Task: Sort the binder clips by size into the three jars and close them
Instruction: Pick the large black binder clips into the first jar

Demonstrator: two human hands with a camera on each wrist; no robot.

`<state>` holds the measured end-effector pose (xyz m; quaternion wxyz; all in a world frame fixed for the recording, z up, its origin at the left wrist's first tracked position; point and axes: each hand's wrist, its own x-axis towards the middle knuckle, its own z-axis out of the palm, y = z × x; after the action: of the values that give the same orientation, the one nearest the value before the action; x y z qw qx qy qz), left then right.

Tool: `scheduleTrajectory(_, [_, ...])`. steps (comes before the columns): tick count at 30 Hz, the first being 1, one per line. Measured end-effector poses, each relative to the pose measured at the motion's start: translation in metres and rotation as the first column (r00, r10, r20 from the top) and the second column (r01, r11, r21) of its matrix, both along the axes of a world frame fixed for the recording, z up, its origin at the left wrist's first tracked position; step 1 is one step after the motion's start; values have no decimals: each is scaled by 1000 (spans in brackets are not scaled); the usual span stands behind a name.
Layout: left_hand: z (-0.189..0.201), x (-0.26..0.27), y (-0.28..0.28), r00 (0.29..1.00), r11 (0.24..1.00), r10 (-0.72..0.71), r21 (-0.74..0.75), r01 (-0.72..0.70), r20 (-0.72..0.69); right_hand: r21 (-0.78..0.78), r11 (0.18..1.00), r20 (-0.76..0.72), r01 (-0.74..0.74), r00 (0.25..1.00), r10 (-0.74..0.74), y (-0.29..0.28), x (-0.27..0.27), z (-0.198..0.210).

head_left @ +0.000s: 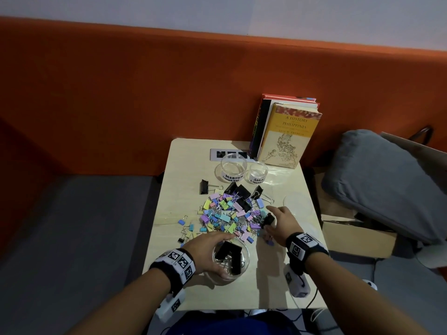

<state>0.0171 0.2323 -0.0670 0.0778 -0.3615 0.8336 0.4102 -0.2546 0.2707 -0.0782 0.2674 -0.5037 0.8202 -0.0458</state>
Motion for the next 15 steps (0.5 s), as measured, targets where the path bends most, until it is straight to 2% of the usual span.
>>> scheduleTrajectory(4, [-2, 1, 0, 1000, 1000, 9, 17, -9, -7, 60, 998, -68, 22, 998, -18, -13, 2, -4])
scheduleTrajectory(9, [-1, 0, 1, 1000, 1000, 18, 20, -18, 5, 23, 994, -21, 105, 994, -105, -17, 3, -5])
scheduleTrajectory(12, [-2, 0, 1, 1000, 1000, 13, 25, -13, 4, -67, 983, 88, 172, 982, -166, -12, 3, 2])
scheduleTrajectory(15, [-3, 0, 0, 1000, 1000, 9, 20, -9, 0, -159, 967, 316, 197, 938, -139, -4, 5, 10])
